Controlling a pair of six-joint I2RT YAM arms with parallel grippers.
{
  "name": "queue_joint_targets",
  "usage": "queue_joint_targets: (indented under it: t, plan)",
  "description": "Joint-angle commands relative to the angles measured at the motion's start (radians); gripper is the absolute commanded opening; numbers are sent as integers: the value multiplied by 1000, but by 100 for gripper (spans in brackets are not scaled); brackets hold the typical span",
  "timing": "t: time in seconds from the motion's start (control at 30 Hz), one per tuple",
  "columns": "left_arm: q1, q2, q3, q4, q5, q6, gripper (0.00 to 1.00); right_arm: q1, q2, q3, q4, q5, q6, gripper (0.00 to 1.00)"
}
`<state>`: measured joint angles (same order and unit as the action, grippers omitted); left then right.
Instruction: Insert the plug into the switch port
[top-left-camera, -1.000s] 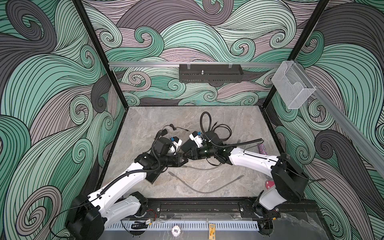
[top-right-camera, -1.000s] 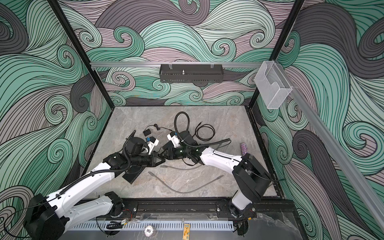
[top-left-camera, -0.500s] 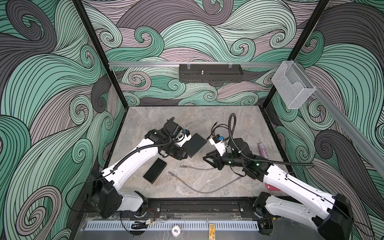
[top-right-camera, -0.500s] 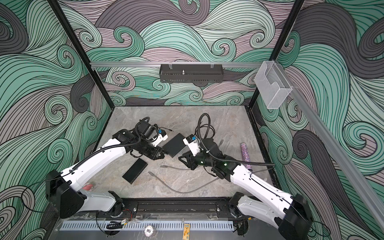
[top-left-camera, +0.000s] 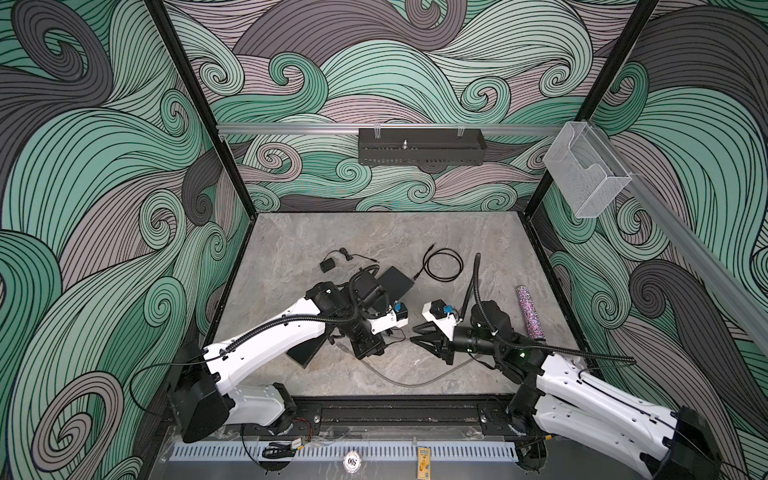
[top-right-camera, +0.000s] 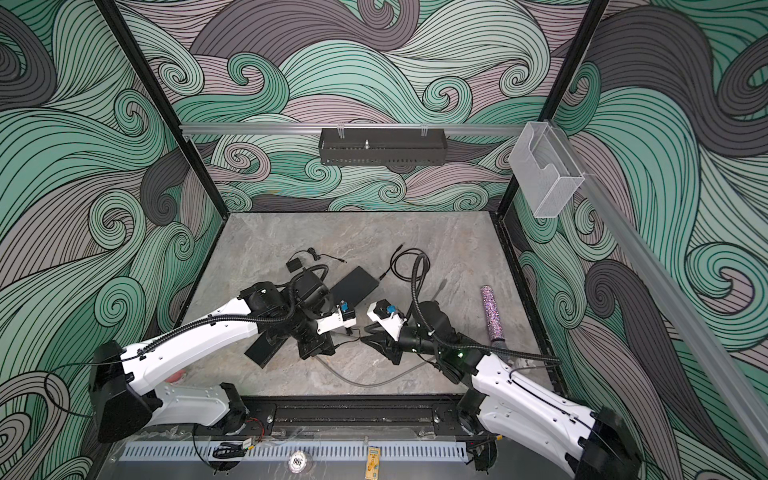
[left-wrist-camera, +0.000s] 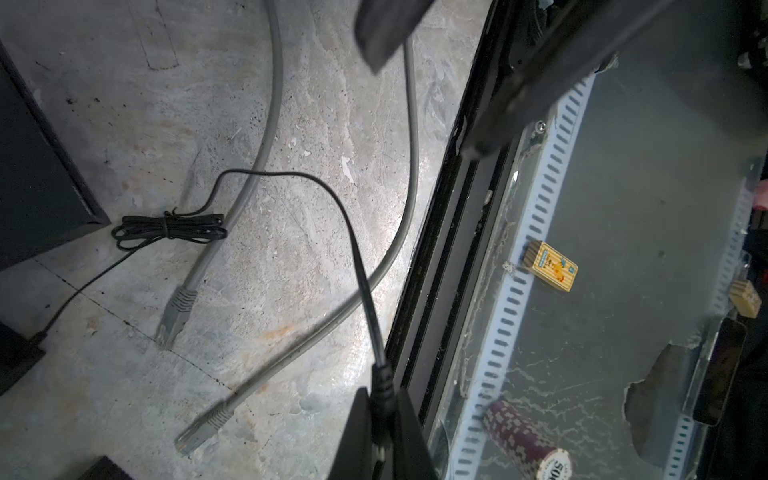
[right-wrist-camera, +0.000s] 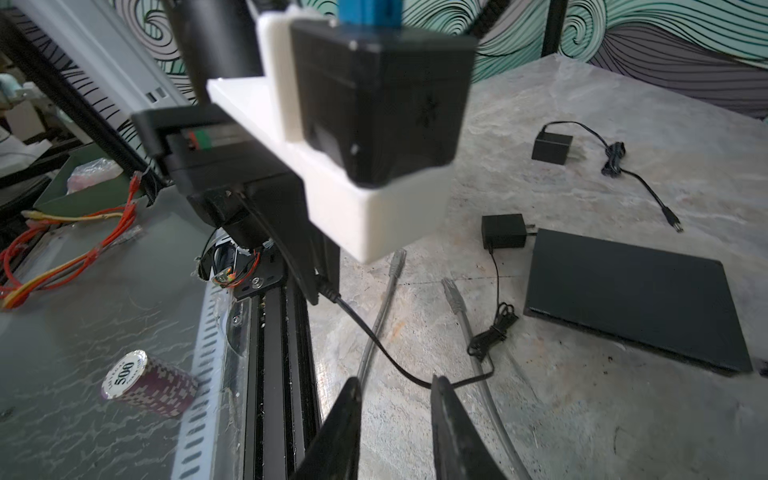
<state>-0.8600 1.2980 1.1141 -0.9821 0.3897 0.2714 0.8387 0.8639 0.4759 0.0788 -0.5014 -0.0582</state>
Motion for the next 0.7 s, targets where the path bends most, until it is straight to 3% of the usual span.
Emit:
queue_joint_targets:
  t: [0.0, 0.17, 0.67]
  plan:
    - [-3, -27, -6, 36, 31, 85, 0, 26, 44, 10, 94, -79, -86, 30]
    - [-7, -19, -9, 56, 48, 97, 0, 52, 146, 59, 96, -139, -96, 30]
    - [-9, 16, 18, 46, 124, 90, 0, 104, 256, 74, 186, -104, -76, 27]
